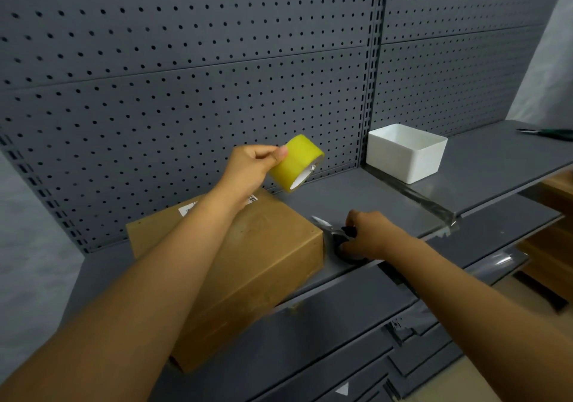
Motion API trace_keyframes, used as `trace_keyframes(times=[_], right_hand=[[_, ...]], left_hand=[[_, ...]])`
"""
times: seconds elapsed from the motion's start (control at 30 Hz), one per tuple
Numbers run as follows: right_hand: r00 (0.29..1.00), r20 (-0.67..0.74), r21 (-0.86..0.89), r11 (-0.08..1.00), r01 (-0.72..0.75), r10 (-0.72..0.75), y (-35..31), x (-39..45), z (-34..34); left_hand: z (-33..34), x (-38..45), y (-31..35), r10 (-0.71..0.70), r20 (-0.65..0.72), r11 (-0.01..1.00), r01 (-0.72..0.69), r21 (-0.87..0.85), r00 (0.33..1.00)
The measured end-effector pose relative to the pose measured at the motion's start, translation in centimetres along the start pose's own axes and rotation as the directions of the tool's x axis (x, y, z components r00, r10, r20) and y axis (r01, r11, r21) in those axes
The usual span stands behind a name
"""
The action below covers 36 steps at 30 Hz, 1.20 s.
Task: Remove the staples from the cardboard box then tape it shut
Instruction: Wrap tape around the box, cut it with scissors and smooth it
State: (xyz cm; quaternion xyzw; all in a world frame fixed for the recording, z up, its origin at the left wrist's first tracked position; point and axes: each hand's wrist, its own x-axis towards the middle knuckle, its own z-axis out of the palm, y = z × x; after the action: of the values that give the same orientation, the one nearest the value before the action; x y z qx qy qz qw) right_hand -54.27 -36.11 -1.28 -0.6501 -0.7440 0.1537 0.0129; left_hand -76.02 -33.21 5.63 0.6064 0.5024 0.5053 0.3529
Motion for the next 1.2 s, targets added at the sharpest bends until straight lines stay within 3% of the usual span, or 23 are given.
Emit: trace_keyframes(times=[0.17,0.37,0.43,0.5,0.6,0.67,0.8,0.87,0.97,1.13,1.2], right_hand=[[0.999,-0.037,-0.062,0.998,0.015,-0.018,1.3,2.2,0.5],[0.998,0.025,-0.117,0.991,0.064,-0.061,3.2,3.9,-0.3],[0.993,-0.055,-0.107,0.989,0.102,-0.108,3.2,4.5,-0.8],[0.952,-0.230,0.052,0.974,0.221,-0.204,2.7,5.0,-1.5],[0.815,-0.464,0.249,0.832,0.496,-0.347,0.8,5.2,-3.1],[0.759,-0.480,0.202,0.786,0.584,-0.440,-0.2,5.7,-4.0],[0.734,-0.450,0.082,0.796,0.600,-0.508,-0.6,7.1,-4.9],[0.728,-0.468,0.037,0.812,0.582,-0.501,-0.6,7.5,-5.0],[0.757,-0.476,0.001,0.861,0.509,-0.447,-0.1,8.2,-4.5],[0.838,-0.440,-0.017,0.937,0.350,-0.321,1.7,9.5,-2.4],[0.859,-0.428,-0.005,0.951,0.308,-0.280,2.0,9.9,-1.8]], left_hand=[[0.8,0.2,-0.6,0.025,-0.006,0.990,-0.024,0.138,1.000],[1.6,0.8,-1.6,0.040,0.030,0.942,-0.048,0.333,0.999],[1.9,0.9,-2.0,0.037,0.059,0.916,-0.058,0.397,0.998],[2.1,0.9,-2.3,0.054,0.088,0.896,-0.087,0.436,0.995],[2.2,1.2,-2.7,0.129,0.134,0.843,-0.180,0.506,0.983],[2.3,1.3,-2.6,0.164,0.161,0.815,-0.226,0.534,0.973],[2.3,1.0,-2.1,0.204,0.155,0.795,-0.256,0.550,0.967],[2.0,0.7,-2.1,0.155,0.129,0.780,-0.202,0.592,0.979],[0.6,-0.2,-2.2,-0.009,-0.023,0.746,0.022,0.666,1.000],[-2.8,-3.3,-4.1,-0.180,-0.309,0.469,0.358,0.807,0.934],[-3.5,-4.4,-5.0,-0.236,-0.340,0.400,0.410,0.819,0.910]])
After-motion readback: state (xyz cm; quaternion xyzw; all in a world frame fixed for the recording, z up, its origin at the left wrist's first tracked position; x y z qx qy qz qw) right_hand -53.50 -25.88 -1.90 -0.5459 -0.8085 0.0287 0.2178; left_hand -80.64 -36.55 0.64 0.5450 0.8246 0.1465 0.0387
